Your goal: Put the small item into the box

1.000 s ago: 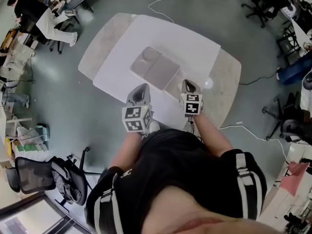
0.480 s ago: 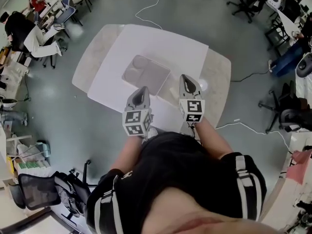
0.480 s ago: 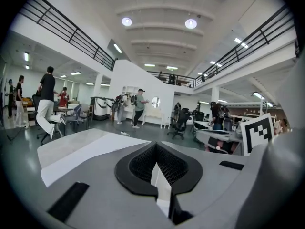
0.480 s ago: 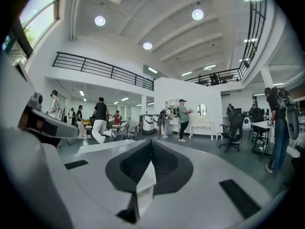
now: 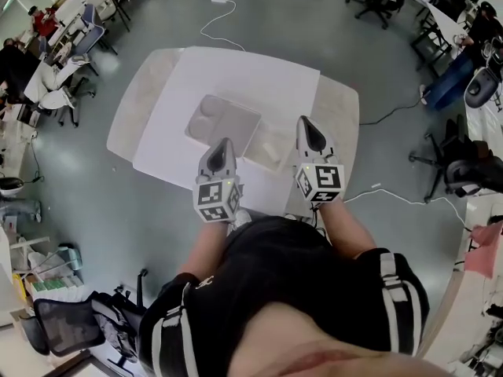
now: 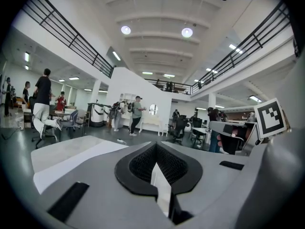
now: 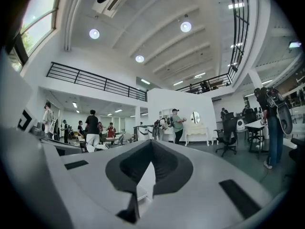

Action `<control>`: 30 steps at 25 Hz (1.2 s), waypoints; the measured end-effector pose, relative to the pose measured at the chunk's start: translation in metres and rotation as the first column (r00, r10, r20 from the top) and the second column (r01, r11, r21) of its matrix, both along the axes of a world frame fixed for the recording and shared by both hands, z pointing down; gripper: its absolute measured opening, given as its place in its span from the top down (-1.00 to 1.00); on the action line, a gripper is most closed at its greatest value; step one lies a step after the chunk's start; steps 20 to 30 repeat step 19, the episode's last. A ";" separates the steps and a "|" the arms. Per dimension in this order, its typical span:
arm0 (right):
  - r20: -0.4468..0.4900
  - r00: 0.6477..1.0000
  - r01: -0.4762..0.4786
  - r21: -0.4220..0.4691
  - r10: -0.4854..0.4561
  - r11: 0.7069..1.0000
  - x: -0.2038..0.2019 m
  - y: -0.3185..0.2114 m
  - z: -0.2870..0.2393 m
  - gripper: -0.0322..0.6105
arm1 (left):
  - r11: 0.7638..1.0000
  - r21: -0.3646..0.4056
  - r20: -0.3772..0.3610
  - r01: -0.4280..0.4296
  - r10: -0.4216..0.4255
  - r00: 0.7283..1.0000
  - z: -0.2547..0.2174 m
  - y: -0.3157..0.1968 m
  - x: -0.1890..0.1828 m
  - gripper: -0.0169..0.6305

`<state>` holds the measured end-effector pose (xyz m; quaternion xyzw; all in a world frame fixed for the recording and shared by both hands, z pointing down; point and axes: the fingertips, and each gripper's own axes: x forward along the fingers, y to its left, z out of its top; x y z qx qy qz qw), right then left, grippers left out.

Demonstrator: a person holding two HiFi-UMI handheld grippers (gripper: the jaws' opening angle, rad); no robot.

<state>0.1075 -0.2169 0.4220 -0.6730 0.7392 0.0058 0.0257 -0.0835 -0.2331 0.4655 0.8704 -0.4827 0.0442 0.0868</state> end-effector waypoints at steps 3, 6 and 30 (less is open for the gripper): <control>-0.002 1.000 -0.013 -0.014 0.012 1.000 0.006 0.003 0.005 0.86 | 1.000 -0.008 0.004 -0.008 0.008 1.000 0.002 0.000 0.004 0.93; -0.009 1.000 -0.012 -0.024 0.012 1.000 0.005 0.004 0.010 0.86 | 1.000 -0.018 0.011 -0.012 0.012 1.000 0.003 0.000 0.005 0.93; -0.026 0.999 0.019 -0.033 -0.020 0.999 -0.018 -0.001 0.010 0.86 | 1.000 -0.023 0.042 0.020 -0.019 0.999 0.001 -0.004 -0.024 0.93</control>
